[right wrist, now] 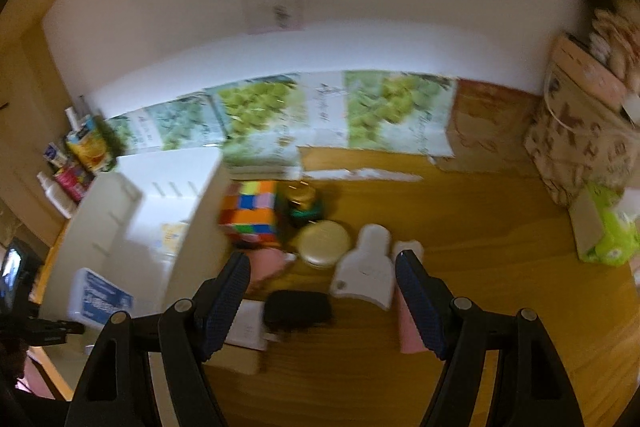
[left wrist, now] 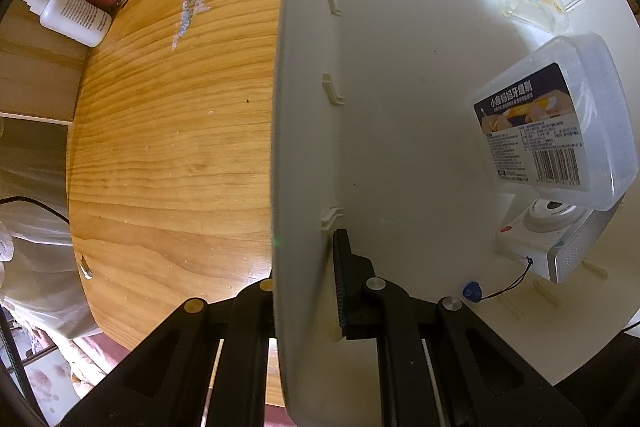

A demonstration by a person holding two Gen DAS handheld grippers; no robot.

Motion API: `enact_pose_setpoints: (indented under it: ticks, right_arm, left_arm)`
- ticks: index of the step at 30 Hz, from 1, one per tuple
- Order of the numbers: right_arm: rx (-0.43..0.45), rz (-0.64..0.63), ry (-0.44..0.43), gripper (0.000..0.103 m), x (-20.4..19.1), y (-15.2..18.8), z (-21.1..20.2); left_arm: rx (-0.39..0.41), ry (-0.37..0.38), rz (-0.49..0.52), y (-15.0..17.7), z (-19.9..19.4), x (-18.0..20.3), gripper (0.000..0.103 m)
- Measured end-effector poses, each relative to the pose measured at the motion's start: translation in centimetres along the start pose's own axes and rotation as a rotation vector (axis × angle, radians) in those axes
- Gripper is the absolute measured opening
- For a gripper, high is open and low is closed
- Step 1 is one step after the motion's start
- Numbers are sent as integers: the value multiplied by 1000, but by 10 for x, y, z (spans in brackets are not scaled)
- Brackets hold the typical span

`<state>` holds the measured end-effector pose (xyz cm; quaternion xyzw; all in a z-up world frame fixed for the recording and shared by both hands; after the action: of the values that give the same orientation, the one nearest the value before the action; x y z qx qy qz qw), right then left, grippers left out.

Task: Organize rigid objects
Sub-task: 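Withdraw the right tool from the tray toward the pink roller brush, then close the right tool around the pink roller brush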

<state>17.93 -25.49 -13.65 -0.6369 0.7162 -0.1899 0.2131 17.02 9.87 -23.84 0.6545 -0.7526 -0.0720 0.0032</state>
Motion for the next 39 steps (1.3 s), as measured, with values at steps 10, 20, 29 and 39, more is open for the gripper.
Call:
enact_pose_setpoints:
  ticks: [10, 20, 29, 39]
  right_arm:
    - [-79, 145, 57, 76, 53, 27, 28]
    - [-137, 227, 78, 76, 78, 41, 51]
    - [-181, 202, 81, 69, 76, 46, 65]
    - [-208, 127, 99, 48, 73, 47, 78]
  left_arm:
    - [-7, 6, -3, -4, 1, 0, 12]
    - [-11, 7, -6, -6, 1, -1, 12]
    - [-11, 6, -7, -6, 1, -1, 13]
    - [-11, 4, -18, -3, 2, -5, 13]
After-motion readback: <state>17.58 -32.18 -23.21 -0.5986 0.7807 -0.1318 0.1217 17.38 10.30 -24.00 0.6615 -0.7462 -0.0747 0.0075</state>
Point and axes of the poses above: each gripper's, at about its wrist camera, not at the fingertips, and z roughly the way its jaws point, x to its right, y to its underside, the point moved 2 cm from there along z, roughly the way its jaws point, and after that the axes turned 4 degrees about -x, right-handed, at the moved point
